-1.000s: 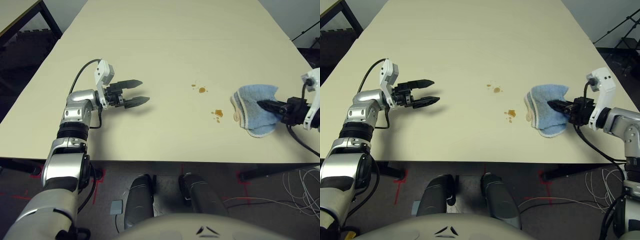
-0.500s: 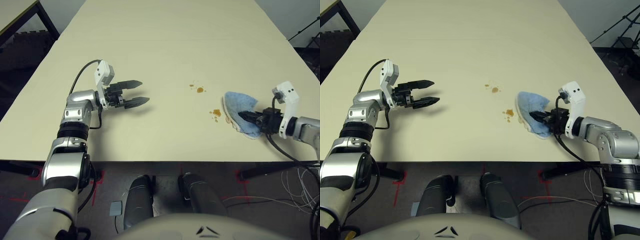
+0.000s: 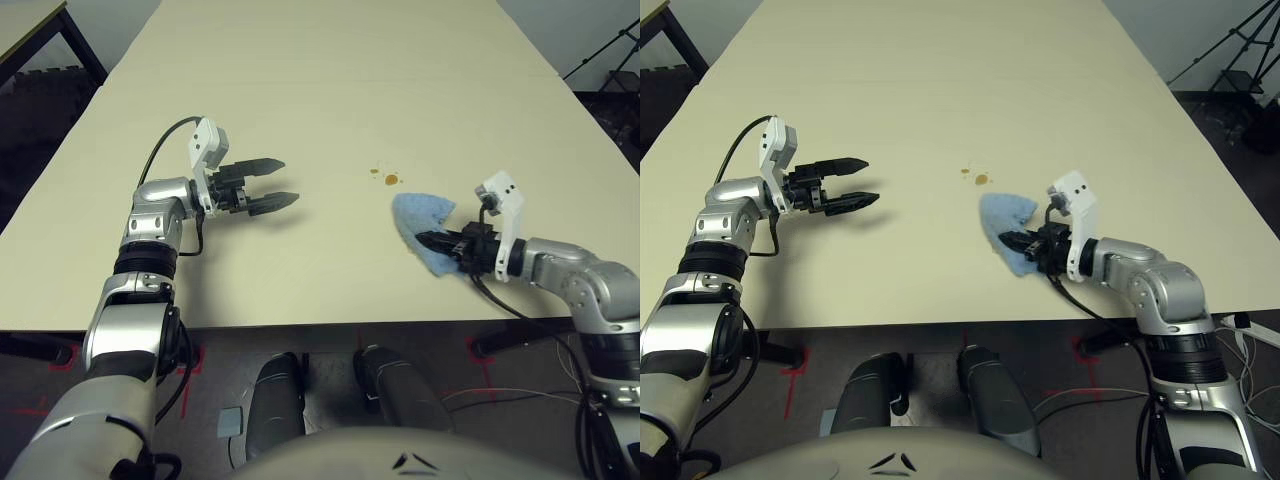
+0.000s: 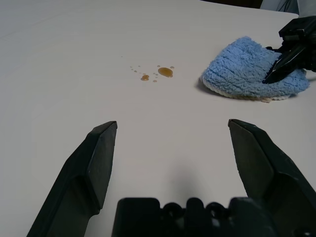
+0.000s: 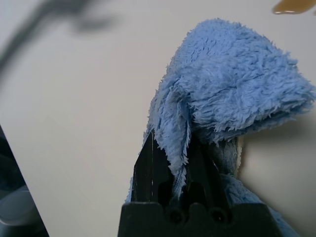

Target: Wipe the water off the table with a rag.

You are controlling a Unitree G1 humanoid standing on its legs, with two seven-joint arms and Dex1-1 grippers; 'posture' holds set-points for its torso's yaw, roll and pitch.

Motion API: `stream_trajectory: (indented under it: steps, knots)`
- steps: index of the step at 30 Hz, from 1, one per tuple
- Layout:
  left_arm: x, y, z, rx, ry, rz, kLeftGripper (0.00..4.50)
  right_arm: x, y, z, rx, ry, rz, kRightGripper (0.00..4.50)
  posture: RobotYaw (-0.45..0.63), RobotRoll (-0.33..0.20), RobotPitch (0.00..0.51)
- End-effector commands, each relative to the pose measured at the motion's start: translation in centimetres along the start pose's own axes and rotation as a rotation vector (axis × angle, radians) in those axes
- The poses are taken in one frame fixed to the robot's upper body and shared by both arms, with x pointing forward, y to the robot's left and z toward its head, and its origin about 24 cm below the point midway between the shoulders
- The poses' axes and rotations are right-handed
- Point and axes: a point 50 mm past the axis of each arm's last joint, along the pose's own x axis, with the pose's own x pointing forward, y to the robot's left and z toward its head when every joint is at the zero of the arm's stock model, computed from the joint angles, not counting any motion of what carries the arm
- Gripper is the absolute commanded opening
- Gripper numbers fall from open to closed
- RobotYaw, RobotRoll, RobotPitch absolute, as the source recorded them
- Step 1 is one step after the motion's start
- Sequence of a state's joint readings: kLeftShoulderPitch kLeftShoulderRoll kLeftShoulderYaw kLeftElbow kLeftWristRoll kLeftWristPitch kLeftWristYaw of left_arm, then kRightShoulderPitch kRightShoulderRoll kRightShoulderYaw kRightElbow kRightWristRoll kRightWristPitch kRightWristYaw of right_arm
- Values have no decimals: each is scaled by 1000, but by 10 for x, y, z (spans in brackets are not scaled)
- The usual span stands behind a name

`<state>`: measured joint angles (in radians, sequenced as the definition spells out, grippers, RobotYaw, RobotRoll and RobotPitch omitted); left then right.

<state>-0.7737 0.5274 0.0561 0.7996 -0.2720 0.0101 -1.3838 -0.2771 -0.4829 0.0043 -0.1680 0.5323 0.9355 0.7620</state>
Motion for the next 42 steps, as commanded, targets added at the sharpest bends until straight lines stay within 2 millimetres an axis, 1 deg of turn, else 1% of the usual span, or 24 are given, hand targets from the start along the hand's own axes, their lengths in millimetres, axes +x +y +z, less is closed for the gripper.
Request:
stream_trajectory:
  steps: [1, 5, 8, 10, 12, 17, 20, 23, 26, 28, 31, 32, 33, 35, 37, 39, 40, 42]
  knots:
    - [0, 0, 0, 4, 26, -10, 4500, 20, 18, -12, 27, 66, 90, 4, -339, 0, 134]
    - [0, 0, -1, 5, 25, -11, 4500, 21, 15, -11, 22, 66, 70, 4, -339, 0, 134]
    - [1, 0, -1, 6, 25, -12, 4500, 5, -2, -9, 0, 89, -19, 4, -343, 0, 129]
    - [1, 0, -1, 6, 25, -13, 4500, -11, -14, -6, -44, 123, -90, 4, -343, 0, 129]
    - [1, 0, -1, 6, 26, -13, 4500, -32, -26, 2, -68, 136, -161, 4, -346, 0, 129]
    - [2, 1, 0, -7, 14, -14, 4500, -80, -51, 14, -93, 162, -312, 4, -351, 0, 128]
    - [3, 1, 1, -5, 14, -19, 4500, -104, -62, 24, -95, 132, -391, 4, -351, 0, 128]
    - [3, 2, 1, -2, 18, -20, 4500, -114, -65, 39, -82, 28, -409, 4, -361, 0, 127]
    - [3, 2, 1, -1, 22, -20, 4500, -111, -60, 62, -68, -164, -359, 4, -362, 0, 127]
    - [2, 2, 1, -1, 25, -20, 4500, -105, -56, 74, -61, -258, -319, 4, -363, 0, 128]
    - [1, 3, 0, -1, 29, -19, 4500, -85, -57, 87, -58, -348, -308, 4, -360, 0, 128]
    - [1, 3, 0, -2, 29, -18, 4500, -79, -59, 89, -57, -364, -320, 4, -359, 0, 128]
    - [1, 3, 0, -1, 29, -16, 4500, -70, -62, 87, -68, -352, -339, 4, -359, 0, 128]
    - [1, 3, 0, 0, 30, -14, 4500, -58, -66, 85, -84, -332, -357, 4, -351, 0, 128]
    - [-2, 3, 0, 3, 32, -12, 4500, -36, -68, 82, -104, -286, -374, 4, -346, 0, 127]
    - [-5, 3, 0, 7, 34, -9, 4500, -20, -73, 79, -118, -262, -409, 4, -346, 0, 127]
    - [-6, 3, 0, 8, 34, -8, 4500, -16, -75, 79, -120, -262, -423, 4, -322, 0, 128]
    - [-8, 3, 1, 10, 34, -4, 4500, -12, -83, 77, -146, -247, -474, 4, -322, 0, 128]
